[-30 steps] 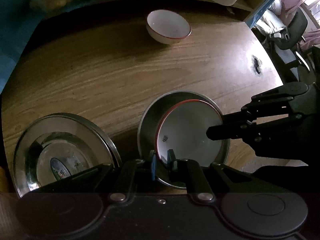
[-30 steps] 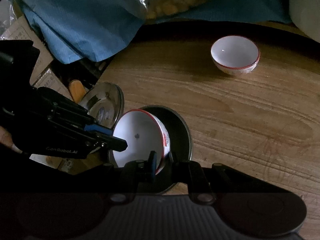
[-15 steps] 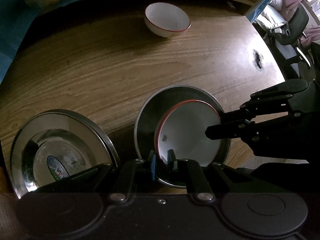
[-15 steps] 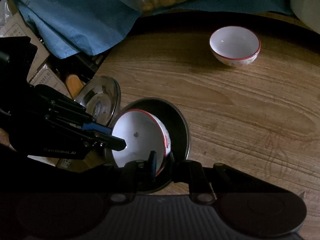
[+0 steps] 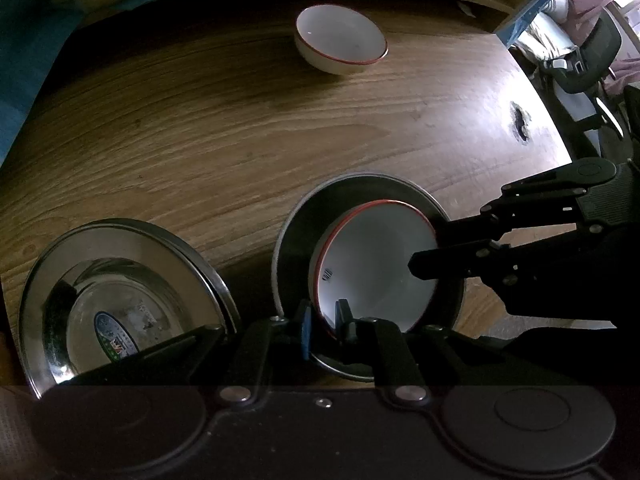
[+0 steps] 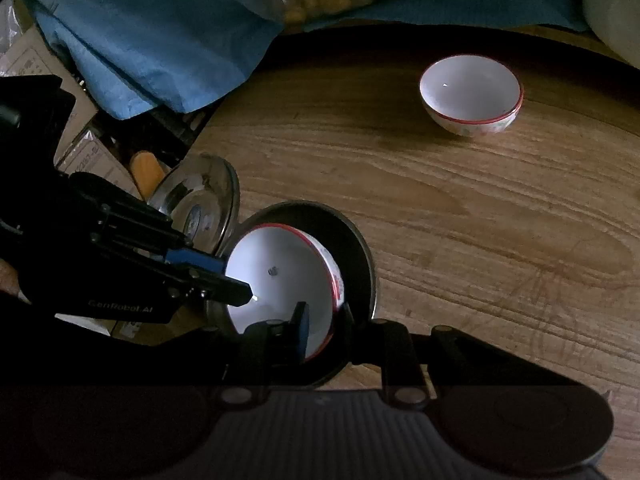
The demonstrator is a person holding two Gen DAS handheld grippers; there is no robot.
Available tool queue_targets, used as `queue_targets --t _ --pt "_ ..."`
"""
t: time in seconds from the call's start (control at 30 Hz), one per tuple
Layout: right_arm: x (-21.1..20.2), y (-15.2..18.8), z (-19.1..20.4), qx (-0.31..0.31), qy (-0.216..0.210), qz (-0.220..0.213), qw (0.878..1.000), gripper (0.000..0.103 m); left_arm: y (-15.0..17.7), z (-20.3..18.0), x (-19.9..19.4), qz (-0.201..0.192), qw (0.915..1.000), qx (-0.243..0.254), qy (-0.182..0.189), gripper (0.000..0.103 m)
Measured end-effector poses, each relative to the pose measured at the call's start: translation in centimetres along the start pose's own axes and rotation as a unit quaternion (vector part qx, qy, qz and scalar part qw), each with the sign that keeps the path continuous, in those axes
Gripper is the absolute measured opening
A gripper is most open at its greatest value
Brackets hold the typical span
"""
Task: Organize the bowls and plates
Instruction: 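Lower the white bowl into the steel bowl and open the left tool, then move the left tool to the other white red-rimmed bowl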
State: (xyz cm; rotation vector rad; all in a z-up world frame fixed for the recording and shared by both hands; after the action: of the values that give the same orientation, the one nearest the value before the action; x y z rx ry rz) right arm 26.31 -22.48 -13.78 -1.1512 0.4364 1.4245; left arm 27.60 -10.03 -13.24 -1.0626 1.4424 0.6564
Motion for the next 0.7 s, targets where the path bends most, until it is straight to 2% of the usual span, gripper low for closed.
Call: queue_targets --t 0.3,0.4,0.53,0.57,0.63,0.67,0.7 --pt "-0.4 -0.3 0.0 -0.002 0.0 -0.01 1.0 0.028 -0.2 0.4 -0.5 -0.009 0.9999 -0.006 -0.001 0.014" --pt "-0.6 -0.5 0.0 -0.003 -0.001 -0.016 1.0 0.032 -0.4 0.6 -0.9 -0.017 0.9998 -0.012 0.001 0.018" --pt "-1.2 -0.9 -0.1 -0.003 -0.004 -0.032 0.999 0.037 -1.2 1.0 -2.1 -0.04 0.9987 -0.027 0.014 0.032" --pt "-1.4 -1.0 -0.1 -0.002 -0.005 -0.038 0.999 0.038 -1.5 1.2 -2.4 -0.047 0.9983 -0.032 0.013 0.042" --pt "-1.8 -1.3 -0.2 0.001 -0.007 -0.048 0.999 0.04 -2.1 1.5 -3.0 -0.063 0.9973 -0.039 0.0 0.055" --pt "-2.0 -1.4 -0.3 0.002 -0.007 -0.053 0.999 0.042 -2.4 1.7 -3.2 -0.069 0.9967 -0.042 -0.002 0.056" --pt "-2.1 -1.5 -0.4 0.002 -0.004 -0.057 0.998 0.048 -2.7 1.9 -3.5 -0.075 0.996 -0.048 -0.002 0.058"
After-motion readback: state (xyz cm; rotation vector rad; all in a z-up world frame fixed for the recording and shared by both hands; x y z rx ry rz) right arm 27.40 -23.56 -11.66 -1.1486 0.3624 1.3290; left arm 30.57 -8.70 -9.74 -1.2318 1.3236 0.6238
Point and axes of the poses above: each gripper's, at about its wrist camera, not at the fingertips, and x roughly the way its jaws point, z to its left, y to its underside, the point moved 7 cm from there along x, roughly the way its jaws point, and after that the axes turned 4 degrees about -y, right-handed, at the moved point
